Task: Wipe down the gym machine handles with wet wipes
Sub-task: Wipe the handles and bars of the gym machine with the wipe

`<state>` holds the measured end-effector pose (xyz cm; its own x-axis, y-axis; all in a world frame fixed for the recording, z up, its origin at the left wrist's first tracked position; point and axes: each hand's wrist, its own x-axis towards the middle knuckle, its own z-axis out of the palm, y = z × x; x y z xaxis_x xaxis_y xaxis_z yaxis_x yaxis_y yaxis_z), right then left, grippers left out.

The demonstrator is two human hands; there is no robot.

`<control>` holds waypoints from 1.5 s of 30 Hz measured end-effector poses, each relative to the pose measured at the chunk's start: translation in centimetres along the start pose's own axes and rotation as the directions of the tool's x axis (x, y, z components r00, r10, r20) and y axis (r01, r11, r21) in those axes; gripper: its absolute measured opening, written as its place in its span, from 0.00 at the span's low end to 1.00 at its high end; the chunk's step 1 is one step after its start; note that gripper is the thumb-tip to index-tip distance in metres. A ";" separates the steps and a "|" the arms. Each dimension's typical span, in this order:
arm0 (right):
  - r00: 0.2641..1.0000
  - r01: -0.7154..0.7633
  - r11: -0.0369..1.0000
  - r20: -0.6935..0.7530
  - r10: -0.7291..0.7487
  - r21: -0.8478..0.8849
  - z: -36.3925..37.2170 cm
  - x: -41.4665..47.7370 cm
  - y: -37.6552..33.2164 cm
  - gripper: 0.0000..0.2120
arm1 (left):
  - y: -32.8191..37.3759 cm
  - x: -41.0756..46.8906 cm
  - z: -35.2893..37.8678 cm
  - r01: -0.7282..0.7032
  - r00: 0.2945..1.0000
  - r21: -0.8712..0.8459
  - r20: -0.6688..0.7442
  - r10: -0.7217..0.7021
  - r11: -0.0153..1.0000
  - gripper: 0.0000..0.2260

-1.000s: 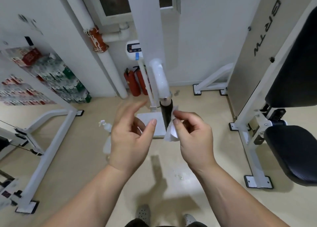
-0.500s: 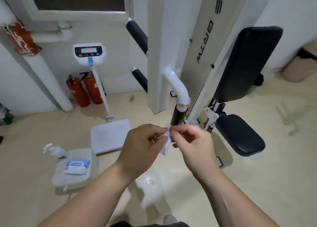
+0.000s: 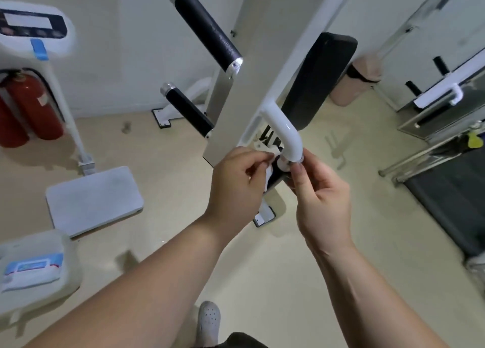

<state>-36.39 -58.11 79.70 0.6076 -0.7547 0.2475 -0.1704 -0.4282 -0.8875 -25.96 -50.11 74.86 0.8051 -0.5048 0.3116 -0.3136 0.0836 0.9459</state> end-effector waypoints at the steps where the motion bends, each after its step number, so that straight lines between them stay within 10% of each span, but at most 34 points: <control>1: 1.000 0.000 1.000 -0.001 0.000 -0.004 0.1 -0.1 -0.1 0.12 | 0.0 0.0 0.3 -0.034 0.999 0.020 -0.002 0.034 0.999 0.11; 8: 1.000 -0.004 0.999 -0.020 0.003 -0.032 0.8 -0.9 0.1 0.13 | -5.7 -3.6 -0.4 0.123 0.986 0.063 0.102 -0.129 0.990 0.16; 15: 1.000 -0.005 1.000 -0.017 0.005 0.005 1.1 -1.3 0.1 0.14 | -1.9 -1.4 -1.1 -0.021 0.995 -0.142 0.095 0.035 0.990 0.09; 21: 0.996 0.008 0.999 -0.089 -0.011 -0.035 1.4 -1.1 0.3 0.13 | -6.1 -3.8 -1.1 0.226 0.972 -0.118 0.099 -0.215 0.967 0.12; 30: 0.994 -0.030 1.000 -0.103 0.030 -0.004 2.3 -0.8 -0.4 0.12 | -0.7 -1.7 1.6 -0.049 0.975 -0.152 -0.224 0.014 0.987 0.04; 37: 0.988 -0.088 0.995 -0.124 0.093 0.044 2.4 -1.2 -0.7 0.13 | -5.3 -5.4 1.5 0.149 0.976 -0.048 -0.155 -0.155 0.988 0.03; 45: 0.992 -0.069 0.997 -0.101 0.072 0.031 2.8 -1.2 -0.6 0.13 | 1.3 -0.4 0.9 -0.092 0.976 -0.139 -0.207 0.062 0.986 0.05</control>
<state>-34.88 -55.52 78.86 0.5123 -0.8299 0.2208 -0.1881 -0.3593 -0.9140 -27.12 -50.54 75.90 0.8706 -0.3100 0.3820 -0.3138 0.2482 0.9165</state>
